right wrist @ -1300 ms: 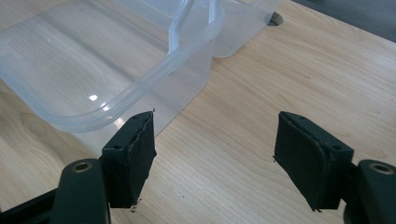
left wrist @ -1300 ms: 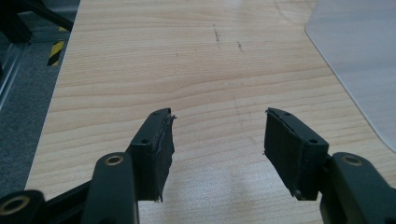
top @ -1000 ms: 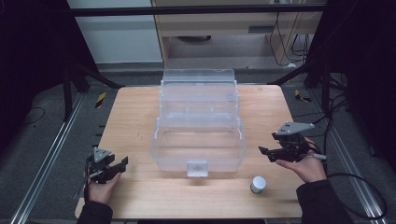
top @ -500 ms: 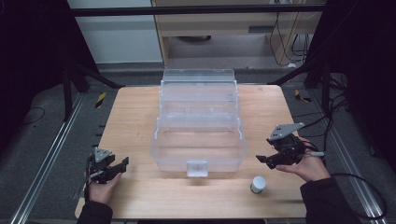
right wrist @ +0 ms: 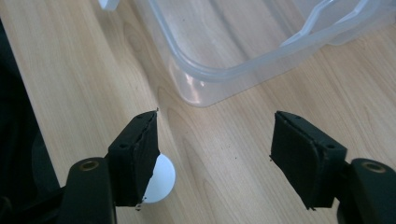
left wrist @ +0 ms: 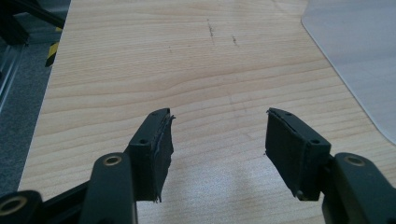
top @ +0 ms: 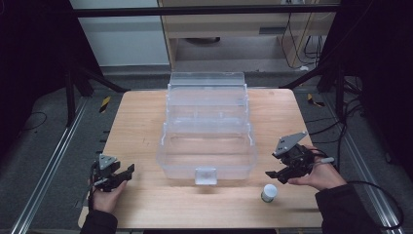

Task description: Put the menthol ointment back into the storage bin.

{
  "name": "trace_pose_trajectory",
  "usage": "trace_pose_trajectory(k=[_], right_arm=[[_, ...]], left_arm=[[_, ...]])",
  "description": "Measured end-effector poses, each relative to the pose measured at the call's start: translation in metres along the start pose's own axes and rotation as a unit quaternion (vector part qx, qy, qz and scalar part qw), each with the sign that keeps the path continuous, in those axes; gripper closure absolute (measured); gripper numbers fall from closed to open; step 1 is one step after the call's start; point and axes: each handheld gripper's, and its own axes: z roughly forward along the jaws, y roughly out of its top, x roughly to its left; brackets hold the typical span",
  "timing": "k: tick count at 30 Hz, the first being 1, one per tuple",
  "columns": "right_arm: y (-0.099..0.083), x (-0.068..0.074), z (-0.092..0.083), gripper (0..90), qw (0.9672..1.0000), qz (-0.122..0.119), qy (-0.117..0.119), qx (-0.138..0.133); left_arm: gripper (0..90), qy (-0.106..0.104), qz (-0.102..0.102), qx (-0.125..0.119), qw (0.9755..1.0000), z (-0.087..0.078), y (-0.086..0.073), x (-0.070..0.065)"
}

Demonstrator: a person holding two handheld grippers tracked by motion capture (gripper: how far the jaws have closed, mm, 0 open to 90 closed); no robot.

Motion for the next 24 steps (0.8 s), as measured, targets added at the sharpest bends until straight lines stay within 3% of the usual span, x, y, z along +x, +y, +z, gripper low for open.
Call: trace_pose_trajectory(k=[8, 10, 13, 24], right_arm=[[0.0, 0.005, 0.002, 36.8, 0.9988, -0.024, 0.024, 0.036], [-0.001, 0.008, 0.005, 38.4, 0.9972, -0.043, 0.034, 0.052], [-0.001, 0.009, 0.006, 38.9, 0.9964, -0.048, 0.04, 0.057], [-0.001, 0.019, 0.017, 39.5, 0.989, -0.085, 0.069, 0.099]], left_arm=[[40.9, 0.0, 0.0, 0.0, 1.0, 0.0, 0.0, 0.0], [40.9, 0.0, 0.0, 0.0, 1.0, 0.0, 0.0, 0.0], [40.9, 0.0, 0.001, 0.0, 1.0, 0.0, 0.0, -0.001], [40.8, -0.001, 0.0, 0.001, 1.0, 0.0, 0.0, -0.001]])
